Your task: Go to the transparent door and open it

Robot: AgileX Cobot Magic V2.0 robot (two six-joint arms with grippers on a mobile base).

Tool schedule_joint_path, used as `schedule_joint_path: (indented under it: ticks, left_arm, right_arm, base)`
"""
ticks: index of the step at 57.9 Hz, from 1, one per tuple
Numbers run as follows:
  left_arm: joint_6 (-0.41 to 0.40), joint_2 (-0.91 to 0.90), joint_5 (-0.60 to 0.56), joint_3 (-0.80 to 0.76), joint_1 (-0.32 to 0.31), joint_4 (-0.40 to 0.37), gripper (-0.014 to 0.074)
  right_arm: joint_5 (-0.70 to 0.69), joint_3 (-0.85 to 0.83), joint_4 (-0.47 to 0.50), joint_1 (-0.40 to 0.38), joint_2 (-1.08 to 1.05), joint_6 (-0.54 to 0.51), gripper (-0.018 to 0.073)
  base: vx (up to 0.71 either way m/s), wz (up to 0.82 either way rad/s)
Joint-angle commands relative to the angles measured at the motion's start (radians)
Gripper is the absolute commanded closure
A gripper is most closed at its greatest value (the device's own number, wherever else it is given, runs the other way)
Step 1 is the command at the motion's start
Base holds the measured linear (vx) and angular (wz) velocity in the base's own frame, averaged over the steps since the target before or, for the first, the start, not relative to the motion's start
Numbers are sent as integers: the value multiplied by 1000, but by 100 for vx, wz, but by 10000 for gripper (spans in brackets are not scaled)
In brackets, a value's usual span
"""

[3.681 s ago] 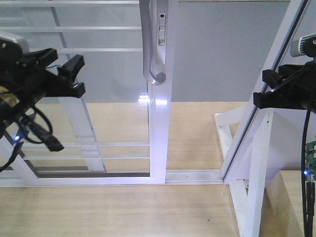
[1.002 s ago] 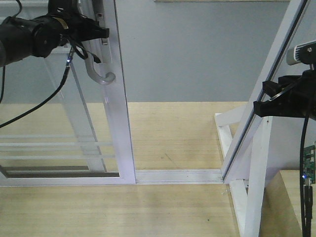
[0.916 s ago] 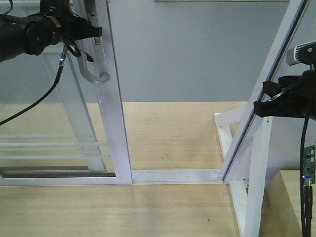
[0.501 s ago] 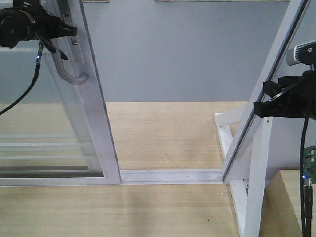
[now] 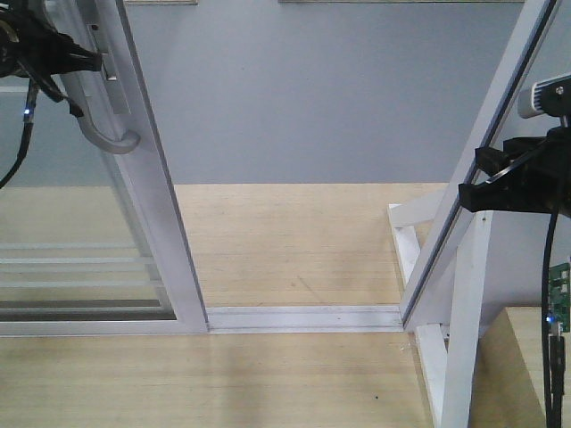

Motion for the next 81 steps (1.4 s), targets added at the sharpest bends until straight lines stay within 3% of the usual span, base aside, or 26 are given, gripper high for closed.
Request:
schedule_joint_path:
  ticks: [1,22,35,47,66,81]
  left_arm:
    - [-11,-133,-103,71,-10,-14,251]
    - [-15,-453,-226,427,-10,-39,251]
    - [-100,-673,-381,610,-14,-138,251]
    - [-116,-778,-344,686,-14,-139,251]
    - [-117,-789,-313,713,-14,-140,253]
    - [-84,-1089,-420,1005,-14,-140,354]
  right_arm:
    - [-73,-30,-8,-5,-20,-5,289]
    - [-70,-30,-7,-5,-20,-5,289]
    - [-70,-30,-7,-5,-20,-5,289]
    - [-70,-30,-7,-5,-20,-5,289]
    - [-69,-30,-7,-5,-20,-5,289]
    - [-70,-30,-7,-3,-20,-5,289]
  base:
    - [0,0]
    - [0,0]
    - [0,0]
    - [0,0]
    - [0,0]
    - [0,0]
